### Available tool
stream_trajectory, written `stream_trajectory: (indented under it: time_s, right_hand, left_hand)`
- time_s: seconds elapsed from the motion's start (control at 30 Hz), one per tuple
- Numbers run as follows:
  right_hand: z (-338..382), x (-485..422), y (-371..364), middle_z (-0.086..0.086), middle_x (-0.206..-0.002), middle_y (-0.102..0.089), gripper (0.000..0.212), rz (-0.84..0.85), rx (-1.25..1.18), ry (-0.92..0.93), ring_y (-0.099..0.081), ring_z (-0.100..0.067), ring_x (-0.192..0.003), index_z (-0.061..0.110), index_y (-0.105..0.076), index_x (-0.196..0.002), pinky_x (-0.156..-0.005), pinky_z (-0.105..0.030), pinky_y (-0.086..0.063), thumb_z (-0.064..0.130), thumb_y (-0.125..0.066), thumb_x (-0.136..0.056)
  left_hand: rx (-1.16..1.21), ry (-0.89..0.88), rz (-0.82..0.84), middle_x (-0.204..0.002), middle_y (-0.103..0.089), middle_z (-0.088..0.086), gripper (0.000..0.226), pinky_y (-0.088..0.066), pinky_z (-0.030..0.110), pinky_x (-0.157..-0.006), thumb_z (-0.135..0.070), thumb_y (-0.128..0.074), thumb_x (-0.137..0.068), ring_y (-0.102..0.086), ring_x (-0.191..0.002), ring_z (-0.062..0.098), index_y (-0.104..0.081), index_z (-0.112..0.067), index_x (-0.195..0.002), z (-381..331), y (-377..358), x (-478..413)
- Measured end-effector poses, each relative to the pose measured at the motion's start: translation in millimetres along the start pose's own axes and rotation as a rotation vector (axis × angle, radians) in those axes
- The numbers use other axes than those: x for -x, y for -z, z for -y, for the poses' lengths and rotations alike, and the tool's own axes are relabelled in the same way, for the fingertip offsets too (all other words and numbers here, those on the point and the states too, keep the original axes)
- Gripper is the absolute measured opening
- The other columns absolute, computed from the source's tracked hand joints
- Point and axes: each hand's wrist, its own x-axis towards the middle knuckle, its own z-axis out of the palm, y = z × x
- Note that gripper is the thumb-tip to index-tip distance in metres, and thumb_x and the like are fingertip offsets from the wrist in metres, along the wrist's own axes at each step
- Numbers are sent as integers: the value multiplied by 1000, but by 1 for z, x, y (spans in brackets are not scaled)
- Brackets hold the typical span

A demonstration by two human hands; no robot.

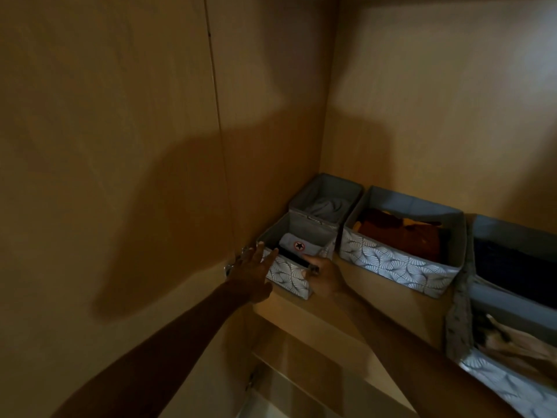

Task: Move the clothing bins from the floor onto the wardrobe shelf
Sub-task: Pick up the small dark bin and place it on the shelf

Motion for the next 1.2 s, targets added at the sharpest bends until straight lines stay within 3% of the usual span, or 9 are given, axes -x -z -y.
stream_trajectory:
  time_s: [0.2, 0.3, 0.4, 0.53, 0.63, 0.73, 0.8, 1.0, 1.2]
  right_hand:
    - [-2, -2, -1, -11, -122, -59, 51, 36, -6, -12, -55, -22, -119, 8, -46, -140, -87, -17, -41, 3, -58, -90]
    - [-3, 2, 1, -11, -128, -56, 52, 42, -19, -17, -52, -13, -114, 9, -45, -140, -86, -16, -41, 1, -58, -90]
    - [-7, 6, 3, -14, -115, -60, 53, 15, -67, -13, -59, -26, -112, 10, -48, -138, -82, -15, -45, -1, -61, -88]
    - [-12, 22, 8, 10, -95, -63, 55, -2, -201, -13, -61, -3, -93, 16, -49, -137, -82, -17, -49, -3, -61, -87]
    - [-19, 46, 16, 9, -114, -66, 47, -28, -278, 0, -62, -4, -107, 27, -60, -124, -93, -25, -51, 11, -70, -81]
    - [-27, 76, 24, 2, -119, -67, 47, -88, -335, -46, -60, -12, -114, 21, -62, -124, -95, -29, -51, 15, -71, -79]
    - [-34, 98, 27, 0, -116, -66, 42, -135, -355, -93, -61, -10, -109, 14, -61, -125, -89, -21, -51, 7, -68, -84]
    - [-74, 164, 15, -1, -114, -67, 31, -109, -431, -204, -63, -16, -104, 20, -64, -115, -83, -31, -51, 8, -65, -87]
    - [-88, 238, -20, 1, -106, -68, 32, 11, -428, -250, -63, -8, -98, 19, -64, -115, -82, -23, -50, 8, -67, -85]
  left_hand:
    - [56, 4, 12, -160, 25, 1, 97, -13, 60, -117, -42, -61, -86, 14, -149, 33, 12, -42, -150, 9, -5, -4]
    - [49, -1, -9, -161, 24, 0, 99, -10, 60, -116, -44, -61, -84, 15, -148, 32, 12, -43, -150, 7, -8, -2]
    - [127, -16, -44, -163, 14, 2, 93, -13, 59, -117, -44, -60, -84, 11, -149, 32, 1, -37, -153, 6, -8, 0]
    - [617, -16, -199, -152, -38, 4, 62, -30, 42, -116, -36, -62, -90, -27, -145, 26, -40, -20, -145, -7, -9, 14]
    - [993, 38, -228, -141, -51, 4, 42, -43, 35, -104, -24, -62, -93, -48, -129, 21, -54, -17, -134, -28, -16, 34]
    - [1170, 69, -255, -133, -58, 6, 32, -45, 29, -97, -14, -62, -93, -55, -120, 19, -60, -12, -125, -46, -32, 53]
    - [1230, 87, -270, -125, -63, 7, 26, -46, 25, -94, -8, -60, -93, -58, -116, 20, -63, -13, -119, -59, -46, 69]
    - [1299, 248, -296, -104, -69, -5, 24, -44, 7, -79, -7, -61, -92, -63, -95, 4, -66, -8, -116, -81, -96, 144]
    - [1292, 399, -324, -111, -69, 3, 25, -48, 6, -80, -6, -60, -92, -63, -97, 8, -66, -7, -116, -82, -127, 239]
